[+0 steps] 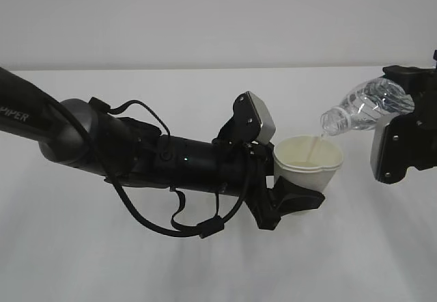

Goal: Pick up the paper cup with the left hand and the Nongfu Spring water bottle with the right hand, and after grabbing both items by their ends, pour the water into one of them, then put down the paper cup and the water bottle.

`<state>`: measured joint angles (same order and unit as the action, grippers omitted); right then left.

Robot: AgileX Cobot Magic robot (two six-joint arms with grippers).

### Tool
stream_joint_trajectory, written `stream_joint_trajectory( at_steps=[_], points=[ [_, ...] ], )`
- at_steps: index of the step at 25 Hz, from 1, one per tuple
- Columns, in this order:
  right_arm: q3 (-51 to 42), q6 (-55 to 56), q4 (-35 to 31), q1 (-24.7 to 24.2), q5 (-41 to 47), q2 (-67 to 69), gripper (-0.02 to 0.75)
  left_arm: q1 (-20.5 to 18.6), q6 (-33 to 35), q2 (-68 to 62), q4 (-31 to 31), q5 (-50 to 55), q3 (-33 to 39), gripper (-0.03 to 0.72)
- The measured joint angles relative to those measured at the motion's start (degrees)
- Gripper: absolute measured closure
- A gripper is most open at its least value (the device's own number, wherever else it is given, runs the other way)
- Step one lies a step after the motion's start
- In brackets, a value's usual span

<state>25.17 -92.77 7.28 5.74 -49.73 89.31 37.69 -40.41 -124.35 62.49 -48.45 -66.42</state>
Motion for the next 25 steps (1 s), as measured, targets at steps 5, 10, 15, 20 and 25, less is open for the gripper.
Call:
stream_joint_trajectory(
  at_steps=[5,10,15,20,25],
  points=[
    [0.0,-0.2,0.0,0.0,0.0,0.0,0.332,0.0,0.0,0.0,0.0,0.0,0.0,0.239],
    [0.0,-0.3,0.0,0.0,0.0,0.0,0.331,0.0,0.0,0.0,0.0,0.0,0.0,0.239],
    [0.0,-0.3,0.0,0.0,0.0,0.0,0.331,0.0,0.0,0.0,0.0,0.0,0.0,0.24],
    [0.0,-0.6,0.0,0.0,-0.1,0.0,0.332,0.0,0.0,0.0,0.0,0.0,0.0,0.24],
    [0.0,-1.0,0.0,0.0,-0.1,0.0,0.332,0.0,0.0,0.0,0.0,0.0,0.0,0.241]
  ],
)
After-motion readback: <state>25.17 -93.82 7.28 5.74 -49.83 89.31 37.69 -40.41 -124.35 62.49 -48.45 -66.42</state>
